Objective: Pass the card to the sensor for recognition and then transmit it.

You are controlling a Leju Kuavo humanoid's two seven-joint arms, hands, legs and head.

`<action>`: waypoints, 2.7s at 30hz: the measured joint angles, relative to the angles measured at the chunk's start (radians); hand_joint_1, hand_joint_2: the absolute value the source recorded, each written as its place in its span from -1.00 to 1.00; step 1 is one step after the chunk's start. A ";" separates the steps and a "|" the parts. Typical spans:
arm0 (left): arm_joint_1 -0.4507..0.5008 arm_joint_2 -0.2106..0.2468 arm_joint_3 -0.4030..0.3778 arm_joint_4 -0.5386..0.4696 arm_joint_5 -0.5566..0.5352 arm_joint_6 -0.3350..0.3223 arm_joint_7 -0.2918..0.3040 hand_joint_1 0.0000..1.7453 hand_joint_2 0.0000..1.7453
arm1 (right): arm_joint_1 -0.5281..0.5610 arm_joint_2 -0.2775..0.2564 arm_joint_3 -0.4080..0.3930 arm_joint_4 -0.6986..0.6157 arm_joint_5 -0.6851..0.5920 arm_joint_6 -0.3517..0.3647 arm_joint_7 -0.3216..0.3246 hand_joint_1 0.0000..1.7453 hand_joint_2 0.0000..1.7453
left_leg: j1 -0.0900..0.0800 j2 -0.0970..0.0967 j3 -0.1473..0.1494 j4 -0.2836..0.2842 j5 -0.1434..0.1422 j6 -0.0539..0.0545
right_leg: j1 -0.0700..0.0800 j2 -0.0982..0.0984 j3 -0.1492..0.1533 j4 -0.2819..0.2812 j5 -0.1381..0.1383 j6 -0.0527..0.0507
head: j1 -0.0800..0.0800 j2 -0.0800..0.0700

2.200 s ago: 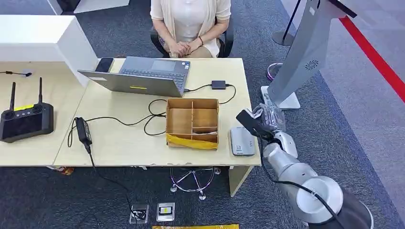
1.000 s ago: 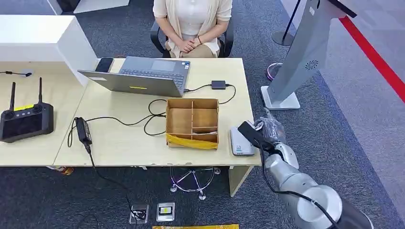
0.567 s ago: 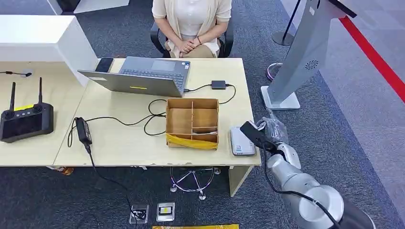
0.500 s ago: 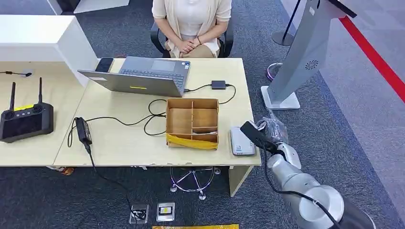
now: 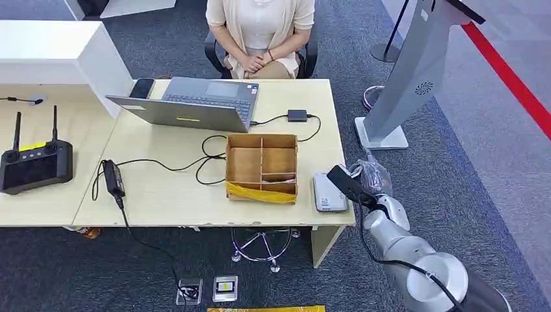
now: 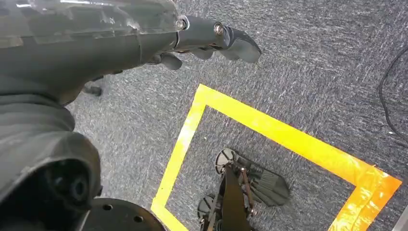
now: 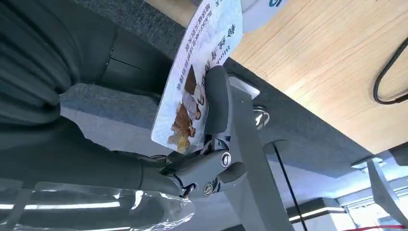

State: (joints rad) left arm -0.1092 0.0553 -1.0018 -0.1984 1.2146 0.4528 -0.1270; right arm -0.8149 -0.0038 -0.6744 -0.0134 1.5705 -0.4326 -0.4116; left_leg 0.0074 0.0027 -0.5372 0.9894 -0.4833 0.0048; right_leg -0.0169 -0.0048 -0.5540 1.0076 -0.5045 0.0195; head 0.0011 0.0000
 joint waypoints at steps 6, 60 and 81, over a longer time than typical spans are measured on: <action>0.000 0.000 0.000 0.000 0.000 0.000 0.000 -1.00 -1.00 | 0.000 0.000 0.000 0.000 0.000 0.000 0.000 1.00 1.00 | 0.000 0.000 0.000 0.000 0.000 0.000 | 0.000 0.000 0.000 0.000 0.000 0.000 | 0.000 0.000; -0.067 -0.007 -0.052 0.000 -0.116 -0.042 0.071 -1.00 -1.00 | -0.307 0.084 0.137 -0.002 0.000 0.015 0.183 1.00 1.00 | 0.000 0.001 -0.009 0.000 0.007 -0.002 | 0.000 0.001 -0.011 0.003 0.007 -0.002 | 0.000 0.000; -0.066 -0.017 -0.059 0.000 -0.126 -0.031 0.084 -1.00 -1.00 | -0.305 0.103 0.167 -0.002 0.000 -0.002 0.176 -1.00 -1.00 | 0.000 0.001 -0.010 0.000 0.007 -0.002 | 0.000 0.001 -0.011 0.003 0.007 -0.002 | 0.000 0.000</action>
State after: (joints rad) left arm -0.1751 0.0381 -1.0605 -0.1987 1.0887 0.4215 -0.0427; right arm -1.1203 0.0992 -0.5073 -0.0149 1.5709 -0.4345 -0.2354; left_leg 0.0070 0.0035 -0.5467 0.9897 -0.4766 0.0026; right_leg -0.0172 -0.0039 -0.5651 1.0109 -0.4975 0.0178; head 0.0011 0.0000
